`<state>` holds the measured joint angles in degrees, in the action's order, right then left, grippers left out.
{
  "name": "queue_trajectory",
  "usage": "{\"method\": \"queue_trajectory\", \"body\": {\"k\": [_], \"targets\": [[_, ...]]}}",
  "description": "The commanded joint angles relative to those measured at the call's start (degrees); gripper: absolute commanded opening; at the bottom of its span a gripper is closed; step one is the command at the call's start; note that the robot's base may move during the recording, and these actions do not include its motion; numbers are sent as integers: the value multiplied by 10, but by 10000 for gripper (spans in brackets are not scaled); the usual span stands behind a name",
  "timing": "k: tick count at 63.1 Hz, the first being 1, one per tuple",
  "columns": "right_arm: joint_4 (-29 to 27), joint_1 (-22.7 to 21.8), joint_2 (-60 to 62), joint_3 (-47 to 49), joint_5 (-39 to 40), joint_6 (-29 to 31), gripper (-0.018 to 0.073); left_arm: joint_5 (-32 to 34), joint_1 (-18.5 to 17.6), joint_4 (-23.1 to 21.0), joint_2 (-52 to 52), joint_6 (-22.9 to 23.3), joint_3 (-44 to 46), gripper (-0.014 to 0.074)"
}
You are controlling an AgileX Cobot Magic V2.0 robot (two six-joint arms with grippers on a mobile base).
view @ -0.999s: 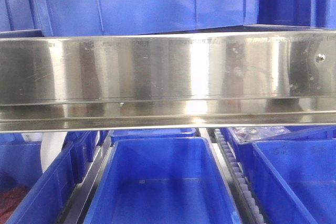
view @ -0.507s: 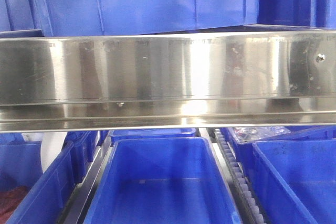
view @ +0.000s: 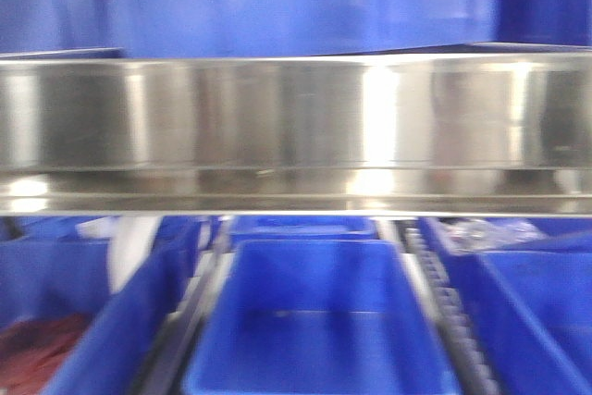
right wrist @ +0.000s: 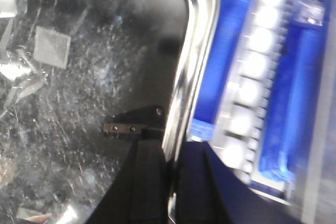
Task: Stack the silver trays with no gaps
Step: 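Drive the base away from the shelf holding the tray in both grippers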
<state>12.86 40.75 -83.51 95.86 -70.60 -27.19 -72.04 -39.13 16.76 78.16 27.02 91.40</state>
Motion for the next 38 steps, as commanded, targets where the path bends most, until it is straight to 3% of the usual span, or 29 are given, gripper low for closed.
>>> {"method": "queue_trajectory", "body": {"k": [1,38], "targets": [[27,3,24,15,38,15,61,-12,-8,14,-19,-15,14,-43],[27,3,24,15,33,15,61,-12,-8,14,-19,-15,14,-48]]}}
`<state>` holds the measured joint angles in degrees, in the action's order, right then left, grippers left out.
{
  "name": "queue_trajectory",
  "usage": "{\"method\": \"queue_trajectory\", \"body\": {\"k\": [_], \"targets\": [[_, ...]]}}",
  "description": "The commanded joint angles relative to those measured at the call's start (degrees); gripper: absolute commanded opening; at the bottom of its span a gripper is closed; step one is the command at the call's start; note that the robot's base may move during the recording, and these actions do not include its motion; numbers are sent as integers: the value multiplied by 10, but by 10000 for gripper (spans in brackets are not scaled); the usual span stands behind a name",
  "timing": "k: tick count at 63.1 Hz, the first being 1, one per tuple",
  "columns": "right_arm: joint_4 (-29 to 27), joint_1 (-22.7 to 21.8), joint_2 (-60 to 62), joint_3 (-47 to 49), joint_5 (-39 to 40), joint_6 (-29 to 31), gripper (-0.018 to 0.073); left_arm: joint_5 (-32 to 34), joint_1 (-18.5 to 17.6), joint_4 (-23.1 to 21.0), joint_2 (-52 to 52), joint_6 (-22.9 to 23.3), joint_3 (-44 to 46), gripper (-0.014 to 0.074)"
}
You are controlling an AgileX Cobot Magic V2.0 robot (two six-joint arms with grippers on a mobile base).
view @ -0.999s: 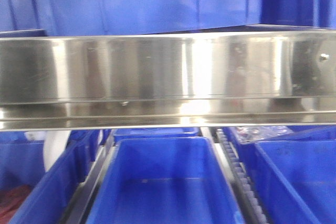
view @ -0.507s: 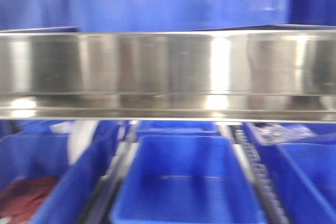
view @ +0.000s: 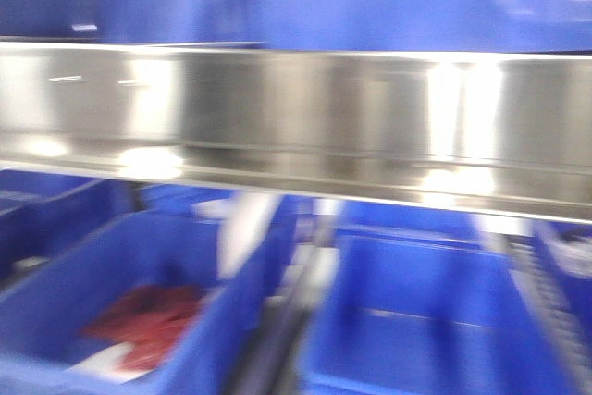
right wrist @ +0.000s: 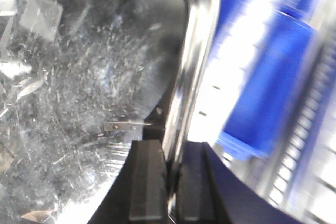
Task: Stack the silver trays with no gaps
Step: 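Drive the base away from the shelf holding the tray in both grippers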
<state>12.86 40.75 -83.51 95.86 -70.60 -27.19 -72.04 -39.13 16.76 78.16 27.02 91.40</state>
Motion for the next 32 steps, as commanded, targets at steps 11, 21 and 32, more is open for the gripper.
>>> {"method": "queue_trajectory", "body": {"k": [11,21,32], "targets": [[27,3,24,15,32,15,61,-12,-8,14,-19,-15,14,-48],[27,3,24,15,32,15,61,-12,-8,14,-19,-15,14,-48],[27,3,24,15,32,15,61,-12,-8,14,-19,-15,14,-48]]}}
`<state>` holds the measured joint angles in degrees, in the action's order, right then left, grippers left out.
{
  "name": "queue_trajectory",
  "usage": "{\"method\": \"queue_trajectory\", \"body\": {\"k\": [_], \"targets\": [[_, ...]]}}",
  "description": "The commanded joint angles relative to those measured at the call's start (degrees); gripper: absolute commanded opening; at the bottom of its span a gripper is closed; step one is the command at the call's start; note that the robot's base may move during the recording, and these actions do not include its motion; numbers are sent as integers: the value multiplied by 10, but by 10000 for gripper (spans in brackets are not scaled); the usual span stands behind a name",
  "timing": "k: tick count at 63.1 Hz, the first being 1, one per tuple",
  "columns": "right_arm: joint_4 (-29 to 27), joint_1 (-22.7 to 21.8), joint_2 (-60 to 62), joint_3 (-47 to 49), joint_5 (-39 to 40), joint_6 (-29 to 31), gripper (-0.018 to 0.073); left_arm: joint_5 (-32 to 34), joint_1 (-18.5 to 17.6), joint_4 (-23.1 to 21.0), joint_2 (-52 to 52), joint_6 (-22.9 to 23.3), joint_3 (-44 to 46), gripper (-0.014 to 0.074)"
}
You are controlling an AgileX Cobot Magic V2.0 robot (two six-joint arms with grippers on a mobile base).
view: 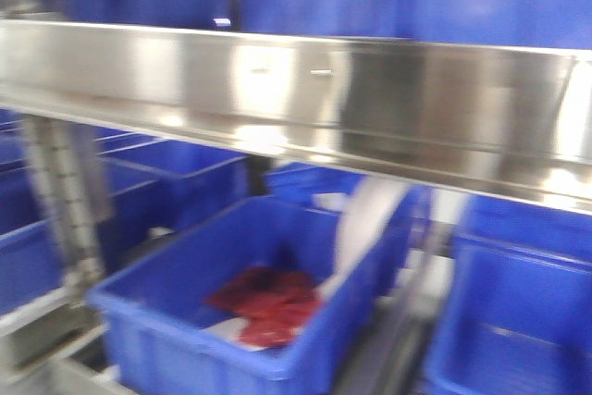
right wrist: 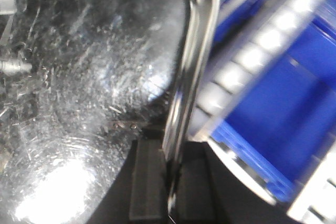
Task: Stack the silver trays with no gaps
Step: 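Drive the base away from the shelf holding the tray in both grippers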
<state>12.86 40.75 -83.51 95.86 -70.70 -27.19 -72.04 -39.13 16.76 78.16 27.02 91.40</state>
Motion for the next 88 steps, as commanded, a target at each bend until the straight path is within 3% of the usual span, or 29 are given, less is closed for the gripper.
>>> {"method": "queue_trajectory", "body": {"k": [1,16,40,88], "targets": [[27,3,24,15,34,15,61,-12,-8,14,-19,-15,14,-48],[27,3,24,15,34,15,61,-12,-8,14,-19,-15,14,-48],[27,3,24,15,34,15,61,-12,-8,-23,-19,-15,14,-48],[27,3,24,15,34,15,61,-12,-8,-23,-19,-15,14,-48]]}}
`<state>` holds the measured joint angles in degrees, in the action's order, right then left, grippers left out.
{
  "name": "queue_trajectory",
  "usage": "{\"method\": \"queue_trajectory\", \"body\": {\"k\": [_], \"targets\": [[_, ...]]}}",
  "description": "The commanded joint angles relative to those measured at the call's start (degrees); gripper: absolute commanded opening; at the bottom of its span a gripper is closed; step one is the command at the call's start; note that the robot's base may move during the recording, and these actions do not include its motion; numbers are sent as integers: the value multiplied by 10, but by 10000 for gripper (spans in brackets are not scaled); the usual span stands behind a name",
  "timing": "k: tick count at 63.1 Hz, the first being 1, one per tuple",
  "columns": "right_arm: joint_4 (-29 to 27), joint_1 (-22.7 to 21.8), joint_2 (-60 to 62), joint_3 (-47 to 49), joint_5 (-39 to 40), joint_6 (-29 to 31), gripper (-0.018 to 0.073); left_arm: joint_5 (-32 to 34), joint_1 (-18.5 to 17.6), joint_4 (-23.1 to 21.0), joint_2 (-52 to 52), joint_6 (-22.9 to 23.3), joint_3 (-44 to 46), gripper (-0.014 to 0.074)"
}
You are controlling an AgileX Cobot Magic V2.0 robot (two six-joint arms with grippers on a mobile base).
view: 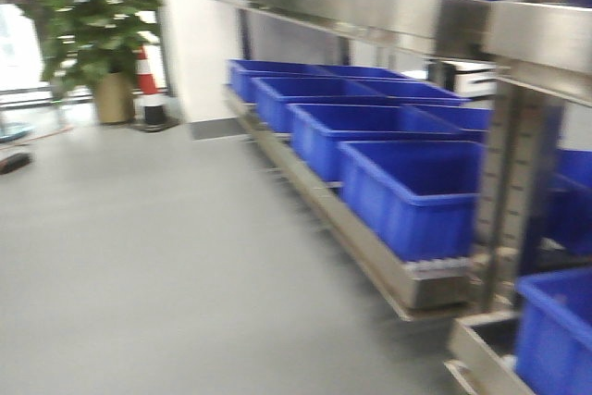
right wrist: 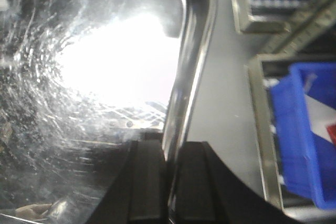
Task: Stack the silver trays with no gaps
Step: 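Drive the base away from the shelf holding the tray in both grippers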
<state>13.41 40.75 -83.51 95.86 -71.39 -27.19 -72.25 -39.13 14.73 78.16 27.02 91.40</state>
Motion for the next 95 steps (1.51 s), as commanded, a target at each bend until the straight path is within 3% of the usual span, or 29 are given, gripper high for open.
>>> {"method": "queue_trajectory", "body": {"k": [1,95], "targets": [[22,3,24,15,41,15,61,-10,-8,-2,-19,-15,14,-48],[22,3,24,15,41,15,61,-10,-8,-29,-19,-15,14,-48]]}}
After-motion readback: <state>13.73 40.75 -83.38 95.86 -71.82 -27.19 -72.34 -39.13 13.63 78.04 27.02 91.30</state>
